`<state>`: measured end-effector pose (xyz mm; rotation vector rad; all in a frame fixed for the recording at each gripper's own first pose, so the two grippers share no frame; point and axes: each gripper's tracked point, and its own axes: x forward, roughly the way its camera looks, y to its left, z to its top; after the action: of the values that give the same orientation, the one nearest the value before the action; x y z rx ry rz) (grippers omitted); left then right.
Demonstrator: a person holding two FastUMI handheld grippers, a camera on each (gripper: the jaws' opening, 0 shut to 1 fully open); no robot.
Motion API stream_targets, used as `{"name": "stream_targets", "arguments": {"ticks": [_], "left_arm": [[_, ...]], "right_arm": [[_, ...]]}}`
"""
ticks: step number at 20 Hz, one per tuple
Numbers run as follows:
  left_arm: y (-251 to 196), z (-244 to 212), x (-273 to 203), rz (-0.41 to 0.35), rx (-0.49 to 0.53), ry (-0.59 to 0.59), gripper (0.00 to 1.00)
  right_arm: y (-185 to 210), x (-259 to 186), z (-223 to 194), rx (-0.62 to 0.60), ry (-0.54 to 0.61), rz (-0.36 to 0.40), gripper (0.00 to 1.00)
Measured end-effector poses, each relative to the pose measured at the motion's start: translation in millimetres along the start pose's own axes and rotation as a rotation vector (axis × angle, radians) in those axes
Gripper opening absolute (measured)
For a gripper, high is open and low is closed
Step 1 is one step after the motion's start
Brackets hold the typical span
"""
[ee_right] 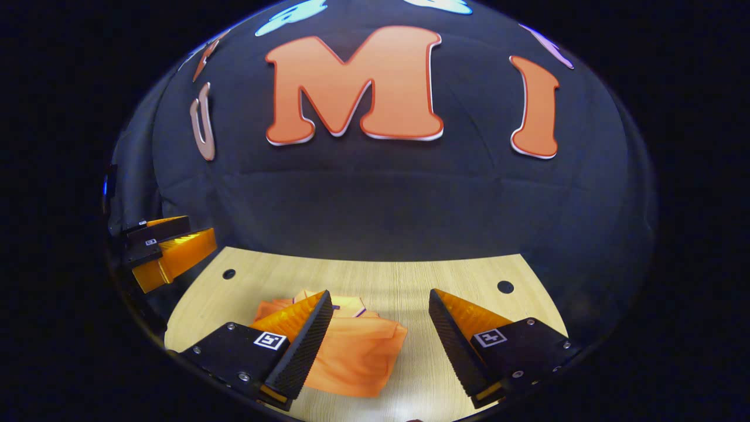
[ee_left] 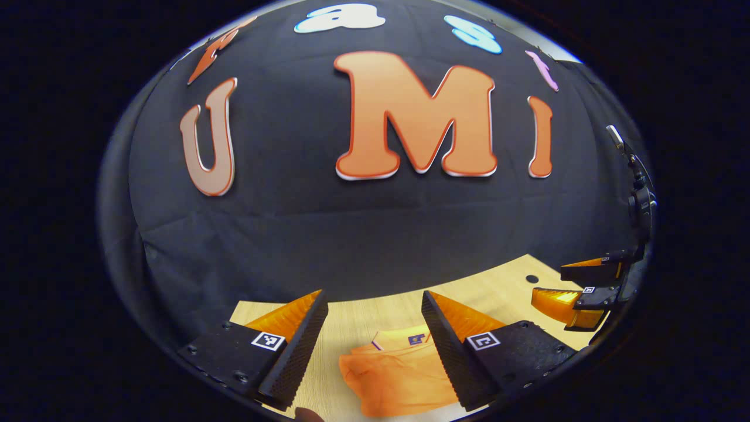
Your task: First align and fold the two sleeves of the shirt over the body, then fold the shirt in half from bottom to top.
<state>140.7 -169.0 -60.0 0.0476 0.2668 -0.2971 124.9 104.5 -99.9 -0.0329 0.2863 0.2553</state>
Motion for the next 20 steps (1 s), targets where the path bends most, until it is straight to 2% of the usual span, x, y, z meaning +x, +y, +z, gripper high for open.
{"name": "stream_targets", "arguments": {"ticks": [4, 8, 11, 13, 16, 20], "left_arm": [[-25, 34, -58, 0.005, 0.025, -0.060, 0.96], [-43, 49, -124, 0.036, -0.029, -0.143, 0.96], [-46, 45, -161, 0.090, -0.072, -0.199, 0.96], [-44, 46, -184, 0.126, -0.088, -0.259, 0.97], [-50, 29, -207, 0.115, -0.092, -0.231, 0.96], [-41, 23, -238, 0.072, -0.209, -0.272, 0.98]], "right_arm": [[2, -67, 14, -0.010, -0.086, 0.029, 1.00], [-5, -117, 28, -0.022, -0.201, 0.048, 1.00], [-8, -146, 33, -0.025, -0.262, 0.080, 0.99], [-13, -164, 34, -0.043, -0.304, 0.075, 0.99], [-11, -190, 30, -0.040, -0.327, 0.076, 0.99], [-13, -219, 10, -0.066, -0.339, 0.032, 0.99]]}}
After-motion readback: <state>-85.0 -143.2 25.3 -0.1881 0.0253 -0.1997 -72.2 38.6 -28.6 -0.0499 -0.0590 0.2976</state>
